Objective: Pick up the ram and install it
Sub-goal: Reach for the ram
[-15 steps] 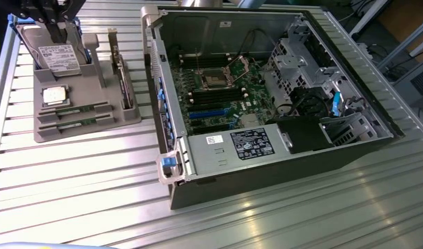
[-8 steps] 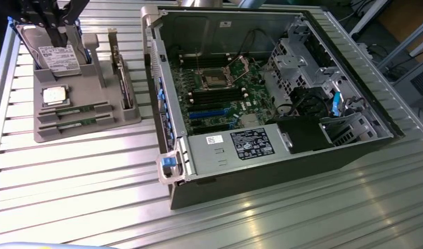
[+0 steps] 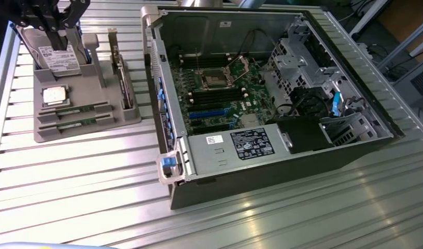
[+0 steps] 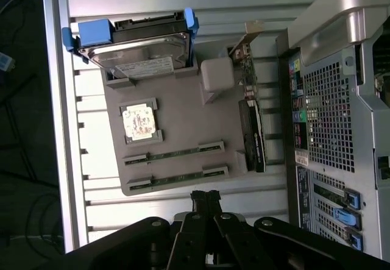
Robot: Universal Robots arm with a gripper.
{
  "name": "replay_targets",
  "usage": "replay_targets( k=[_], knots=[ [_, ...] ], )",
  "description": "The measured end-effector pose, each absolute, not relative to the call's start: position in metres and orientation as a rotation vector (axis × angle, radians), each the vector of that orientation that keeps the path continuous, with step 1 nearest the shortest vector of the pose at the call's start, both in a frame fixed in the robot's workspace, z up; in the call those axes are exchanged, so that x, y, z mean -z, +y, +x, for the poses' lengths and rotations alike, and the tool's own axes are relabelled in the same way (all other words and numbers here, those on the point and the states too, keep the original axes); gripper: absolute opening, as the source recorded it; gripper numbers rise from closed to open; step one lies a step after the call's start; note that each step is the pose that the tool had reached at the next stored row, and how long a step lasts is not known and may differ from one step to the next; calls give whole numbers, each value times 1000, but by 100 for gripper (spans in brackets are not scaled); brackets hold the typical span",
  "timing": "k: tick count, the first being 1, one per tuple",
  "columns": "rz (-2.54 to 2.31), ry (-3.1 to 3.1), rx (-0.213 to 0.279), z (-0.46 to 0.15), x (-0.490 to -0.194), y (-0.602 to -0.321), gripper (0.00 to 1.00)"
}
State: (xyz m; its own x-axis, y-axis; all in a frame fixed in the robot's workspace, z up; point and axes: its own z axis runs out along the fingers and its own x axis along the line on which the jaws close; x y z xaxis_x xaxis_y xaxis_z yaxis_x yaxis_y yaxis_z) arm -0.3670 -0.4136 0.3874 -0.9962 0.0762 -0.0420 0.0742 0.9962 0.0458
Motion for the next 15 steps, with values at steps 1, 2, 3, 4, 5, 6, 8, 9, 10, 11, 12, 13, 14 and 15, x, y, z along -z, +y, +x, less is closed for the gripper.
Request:
replay_targets(
  k=[1,2,3,4,5,6,8,9,10,11,12,13,14,15],
  knots=[
    [117,3095,-68,-367,-387,-415,11],
    [117,3095,-68,-367,-387,-416,11],
    [117,3095,-69,-367,-387,-417,11],
    [117,3095,-68,-367,-386,-417,11],
    [117,3095,-68,-367,-386,-418,11],
    [117,3095,-68,-367,-386,-419,11],
    [117,3095,-68,-367,-386,-421,11],
    [117,3095,-69,-367,-386,-422,11],
    [117,3095,-68,-367,-385,-424,11],
    [117,3095,-68,-367,-385,-424,11],
    [117,3095,-68,-367,-385,-424,11],
    [117,3095,-68,-367,-385,-424,11],
    [117,3095,-68,-367,-385,-424,11],
    [117,3095,-68,-367,-385,-424,11]
  ],
)
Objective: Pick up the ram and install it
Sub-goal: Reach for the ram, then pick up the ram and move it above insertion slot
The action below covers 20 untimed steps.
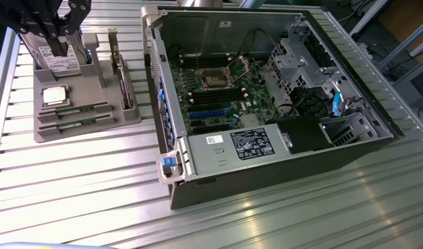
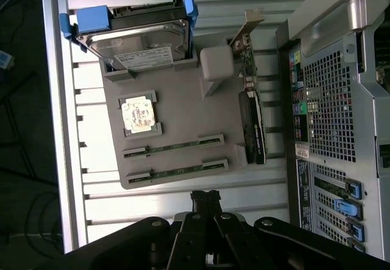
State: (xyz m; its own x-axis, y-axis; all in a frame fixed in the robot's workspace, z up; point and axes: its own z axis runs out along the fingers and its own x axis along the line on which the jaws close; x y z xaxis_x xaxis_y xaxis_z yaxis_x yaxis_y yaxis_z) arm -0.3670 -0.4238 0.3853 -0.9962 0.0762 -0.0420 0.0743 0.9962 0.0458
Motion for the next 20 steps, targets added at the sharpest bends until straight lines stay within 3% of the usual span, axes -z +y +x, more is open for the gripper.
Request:
replay_targets(
  k=[20],
  knots=[
    [-143,3098,-74,-367,-385,-424,11]
  ],
)
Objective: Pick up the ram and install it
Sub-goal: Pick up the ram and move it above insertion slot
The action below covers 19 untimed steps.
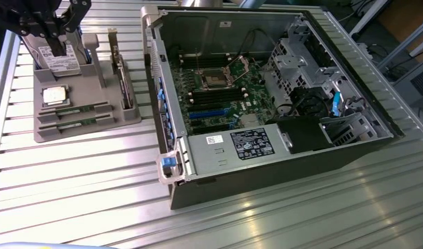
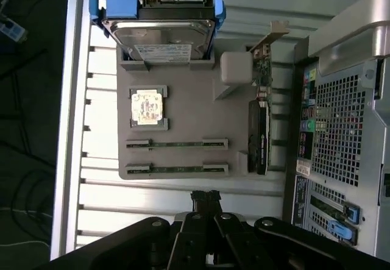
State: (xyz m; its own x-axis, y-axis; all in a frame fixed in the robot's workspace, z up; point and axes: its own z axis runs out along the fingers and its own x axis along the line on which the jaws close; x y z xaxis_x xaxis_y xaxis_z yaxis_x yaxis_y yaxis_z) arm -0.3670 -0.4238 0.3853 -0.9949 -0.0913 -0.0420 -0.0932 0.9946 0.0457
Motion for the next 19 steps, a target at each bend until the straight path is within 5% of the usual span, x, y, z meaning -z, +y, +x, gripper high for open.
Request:
replay_targets(
  k=[19],
  knots=[
    [-589,3052,-82,-367,-385,-424,11]
  ],
)
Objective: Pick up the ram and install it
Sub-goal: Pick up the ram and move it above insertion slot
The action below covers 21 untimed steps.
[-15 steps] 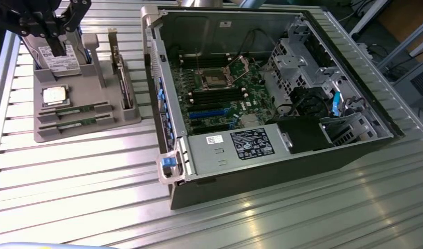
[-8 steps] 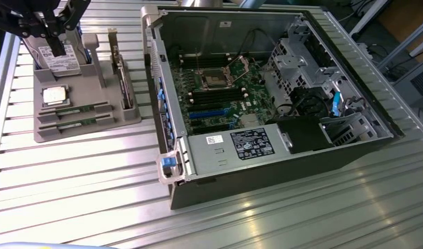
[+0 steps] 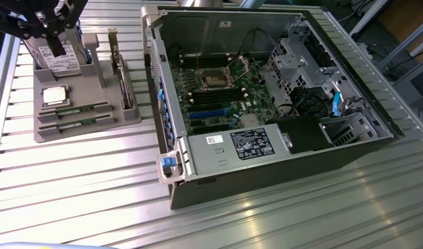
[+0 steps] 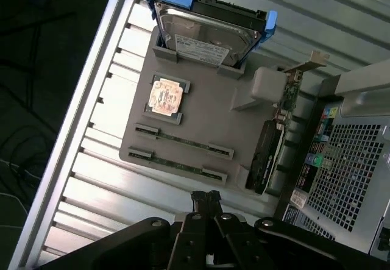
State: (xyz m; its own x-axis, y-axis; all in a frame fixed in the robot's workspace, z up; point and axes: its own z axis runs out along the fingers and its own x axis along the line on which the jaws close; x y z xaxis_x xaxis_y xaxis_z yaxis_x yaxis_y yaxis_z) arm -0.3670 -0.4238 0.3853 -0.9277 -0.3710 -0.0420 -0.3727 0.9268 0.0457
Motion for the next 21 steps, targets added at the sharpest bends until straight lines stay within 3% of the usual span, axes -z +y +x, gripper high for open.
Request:
replay_targets(
  k=[21],
  knots=[
    [-1102,2916,-90,-367,-385,-424,11]
  ],
)
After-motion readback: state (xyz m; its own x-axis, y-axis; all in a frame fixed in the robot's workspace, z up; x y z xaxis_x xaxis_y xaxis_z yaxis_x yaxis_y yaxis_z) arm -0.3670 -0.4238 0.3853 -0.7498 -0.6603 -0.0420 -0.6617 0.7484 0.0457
